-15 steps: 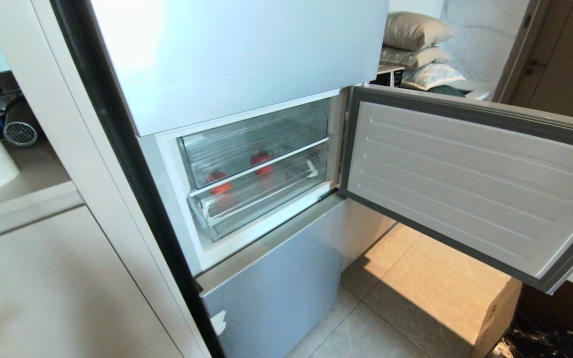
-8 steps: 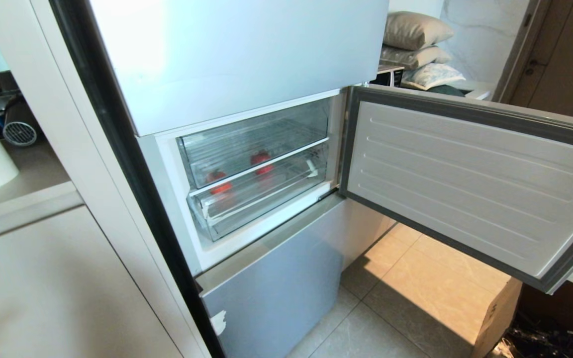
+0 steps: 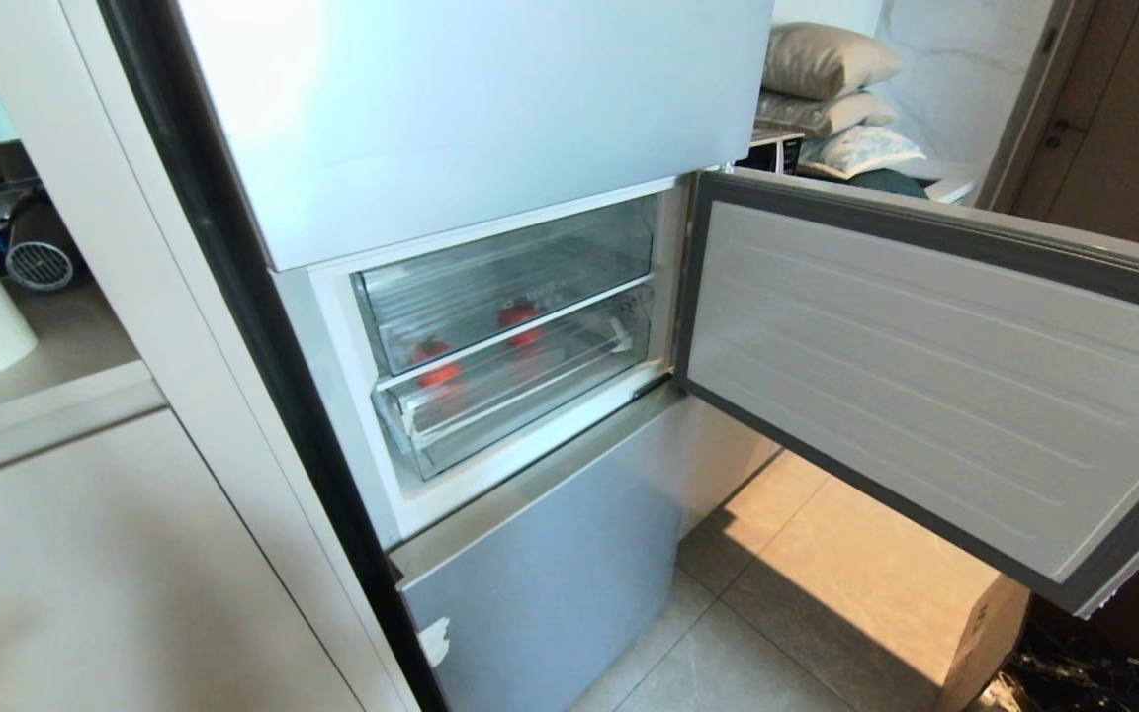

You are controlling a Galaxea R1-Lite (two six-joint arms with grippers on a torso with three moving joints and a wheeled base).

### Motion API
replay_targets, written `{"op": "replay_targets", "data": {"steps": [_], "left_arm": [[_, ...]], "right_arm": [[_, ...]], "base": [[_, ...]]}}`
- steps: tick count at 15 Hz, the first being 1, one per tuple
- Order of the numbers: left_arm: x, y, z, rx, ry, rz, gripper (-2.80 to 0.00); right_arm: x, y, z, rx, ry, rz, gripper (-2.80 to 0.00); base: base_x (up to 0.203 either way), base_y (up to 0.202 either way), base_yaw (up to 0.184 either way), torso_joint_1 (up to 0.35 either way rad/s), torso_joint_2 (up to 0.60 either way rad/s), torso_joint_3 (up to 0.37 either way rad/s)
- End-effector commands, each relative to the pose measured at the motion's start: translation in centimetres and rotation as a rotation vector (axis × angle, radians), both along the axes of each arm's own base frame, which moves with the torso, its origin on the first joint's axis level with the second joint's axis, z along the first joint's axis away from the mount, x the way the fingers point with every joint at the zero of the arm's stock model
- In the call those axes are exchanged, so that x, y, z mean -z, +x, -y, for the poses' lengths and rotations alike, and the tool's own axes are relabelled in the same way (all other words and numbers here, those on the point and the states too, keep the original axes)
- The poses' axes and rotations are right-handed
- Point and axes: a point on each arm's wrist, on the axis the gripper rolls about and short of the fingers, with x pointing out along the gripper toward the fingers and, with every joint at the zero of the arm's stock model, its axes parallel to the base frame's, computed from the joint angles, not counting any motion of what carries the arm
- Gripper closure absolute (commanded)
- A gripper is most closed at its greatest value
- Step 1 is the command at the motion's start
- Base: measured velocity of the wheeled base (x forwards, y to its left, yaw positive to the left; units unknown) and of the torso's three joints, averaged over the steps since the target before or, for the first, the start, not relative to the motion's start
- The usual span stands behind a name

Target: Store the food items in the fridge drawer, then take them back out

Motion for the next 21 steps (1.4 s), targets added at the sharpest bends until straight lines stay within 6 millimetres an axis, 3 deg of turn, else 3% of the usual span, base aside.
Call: {"op": "replay_targets", "data": {"steps": [1, 5, 9, 11, 14, 16, 21], "left_arm": [[0.0, 0.0, 0.0, 0.000, 0.000, -0.002, 0.00], [0.0, 0.0, 0.0, 0.000, 0.000, -0.002, 0.00], [0.0, 0.0, 0.0, 0.000, 0.000, -0.002, 0.00], [0.0, 0.0, 0.0, 0.000, 0.000, -0.002, 0.00], [0.0, 0.0, 0.0, 0.000, 0.000, -0.002, 0.00], [0.0, 0.0, 0.0, 0.000, 0.000, -0.002, 0.00], [0.0, 0.0, 0.0, 0.000, 0.000, -0.002, 0.00]], "right_arm": [[-3.6, -2.6, -2.9, 0.002, -0.077, 0.065, 0.00], [-9.7, -7.8, -6.9, 0.095, -0.259, 0.197, 0.00], [-11.1, -8.4, -5.7, 0.531, -0.396, 0.272, 0.00], [-9.7, -7.4, -4.0, 0.746, -0.502, 0.232, 0.00], [-4.9, -1.6, -4.7, 0.732, -0.546, 0.077, 0.00], [-1.7, 1.6, -6.4, 0.629, -0.522, -0.004, 0.00], [0.9, 5.7, -13.7, 0.353, -0.512, 0.005, 0.00]], "base": [[0.000, 0.000, 0.000, 0.000, 0.00, 0.000], [0.000, 0.000, 0.000, 0.000, 0.00, 0.000], [0.000, 0.000, 0.000, 0.000, 0.00, 0.000], [0.000, 0.000, 0.000, 0.000, 0.00, 0.000], [0.000, 0.000, 0.000, 0.000, 0.00, 0.000], [0.000, 0.000, 0.000, 0.000, 0.00, 0.000], [0.000, 0.000, 0.000, 0.000, 0.00, 0.000]]}}
